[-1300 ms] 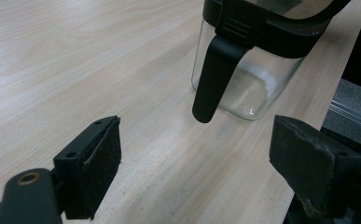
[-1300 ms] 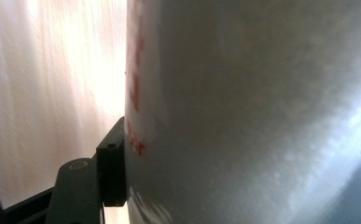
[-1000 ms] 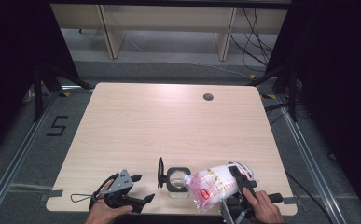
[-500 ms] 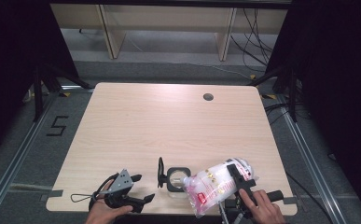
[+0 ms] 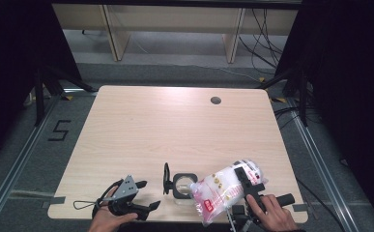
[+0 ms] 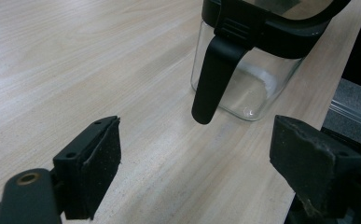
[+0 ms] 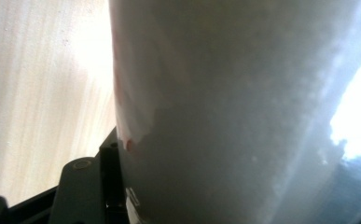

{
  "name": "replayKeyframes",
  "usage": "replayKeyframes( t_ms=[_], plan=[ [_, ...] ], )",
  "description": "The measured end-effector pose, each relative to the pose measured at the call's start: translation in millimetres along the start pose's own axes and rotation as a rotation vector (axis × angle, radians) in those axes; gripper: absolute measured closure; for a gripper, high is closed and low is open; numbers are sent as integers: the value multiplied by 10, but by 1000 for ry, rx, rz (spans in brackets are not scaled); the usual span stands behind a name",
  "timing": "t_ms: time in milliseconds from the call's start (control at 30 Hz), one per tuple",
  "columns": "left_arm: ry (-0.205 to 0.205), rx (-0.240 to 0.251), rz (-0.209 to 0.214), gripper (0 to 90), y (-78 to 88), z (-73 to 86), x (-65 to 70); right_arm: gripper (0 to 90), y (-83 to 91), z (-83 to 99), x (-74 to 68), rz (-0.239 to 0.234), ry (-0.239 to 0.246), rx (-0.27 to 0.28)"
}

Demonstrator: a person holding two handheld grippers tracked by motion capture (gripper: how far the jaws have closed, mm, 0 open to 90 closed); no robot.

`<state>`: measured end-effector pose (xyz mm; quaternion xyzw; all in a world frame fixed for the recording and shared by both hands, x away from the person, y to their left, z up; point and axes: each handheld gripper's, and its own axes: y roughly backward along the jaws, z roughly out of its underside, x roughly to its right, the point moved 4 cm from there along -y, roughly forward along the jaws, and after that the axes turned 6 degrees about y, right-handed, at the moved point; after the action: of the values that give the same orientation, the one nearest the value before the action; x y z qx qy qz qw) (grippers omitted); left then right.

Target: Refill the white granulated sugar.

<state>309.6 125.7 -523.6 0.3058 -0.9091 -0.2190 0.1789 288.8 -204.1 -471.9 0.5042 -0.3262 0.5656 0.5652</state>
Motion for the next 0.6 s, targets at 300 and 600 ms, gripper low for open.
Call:
replayKeyframes(
  t_ms=[300, 600],
  plan=[
    [-1, 2, -3, 161, 3, -4, -4, 376, 6, 0, 74, 23, 73, 13],
    [17, 2, -5, 161, 6, -1, 1, 379, 12, 20, 116, 42, 91, 20]
  ],
)
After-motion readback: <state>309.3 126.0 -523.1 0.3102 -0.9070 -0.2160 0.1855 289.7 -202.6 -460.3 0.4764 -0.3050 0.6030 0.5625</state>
